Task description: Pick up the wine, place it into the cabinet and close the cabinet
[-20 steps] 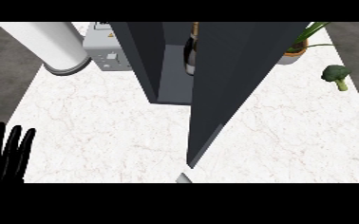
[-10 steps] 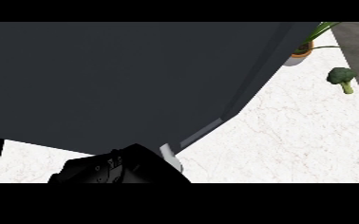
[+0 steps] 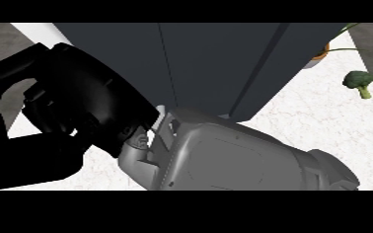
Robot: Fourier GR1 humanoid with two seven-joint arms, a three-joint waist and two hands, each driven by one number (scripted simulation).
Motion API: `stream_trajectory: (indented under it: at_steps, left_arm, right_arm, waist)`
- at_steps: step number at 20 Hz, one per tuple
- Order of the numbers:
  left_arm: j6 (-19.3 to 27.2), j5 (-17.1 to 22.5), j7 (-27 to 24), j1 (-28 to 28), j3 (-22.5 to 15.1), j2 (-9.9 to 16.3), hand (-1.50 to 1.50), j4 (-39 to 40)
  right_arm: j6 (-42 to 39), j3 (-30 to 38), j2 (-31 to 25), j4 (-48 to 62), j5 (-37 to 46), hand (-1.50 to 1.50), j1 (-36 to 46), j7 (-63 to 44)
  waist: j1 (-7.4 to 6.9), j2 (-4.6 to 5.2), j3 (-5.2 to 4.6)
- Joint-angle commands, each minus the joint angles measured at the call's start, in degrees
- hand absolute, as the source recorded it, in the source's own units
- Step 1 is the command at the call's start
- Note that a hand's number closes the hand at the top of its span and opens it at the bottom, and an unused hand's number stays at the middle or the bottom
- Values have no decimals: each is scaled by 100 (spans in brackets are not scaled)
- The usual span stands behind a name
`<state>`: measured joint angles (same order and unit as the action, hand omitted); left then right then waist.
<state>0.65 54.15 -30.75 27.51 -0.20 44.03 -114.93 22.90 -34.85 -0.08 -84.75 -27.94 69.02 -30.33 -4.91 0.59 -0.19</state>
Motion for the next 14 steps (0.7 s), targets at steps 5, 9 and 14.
stream_trajectory:
  at_steps: [5, 9, 14]
  left_arm:
    - [-269, 215, 162, -85, 294, 133, -150, 111]
    - [-627, 438, 209, 11, 794, 278, -150, 400]
    - [-129, 526, 550, -112, 844, 229, -150, -18]
  right_arm:
    - [-2046, 175, 8, 1309, -2160, 150, 440, -250]
    - [-2296, 752, 8, 2559, -2552, 150, 892, 52]
    - [-2614, 1103, -243, 3512, -1712, 150, 925, 1154]
  waist:
    - [-101, 75, 2]
    - [-39, 34, -1]
    - [210, 17, 18]
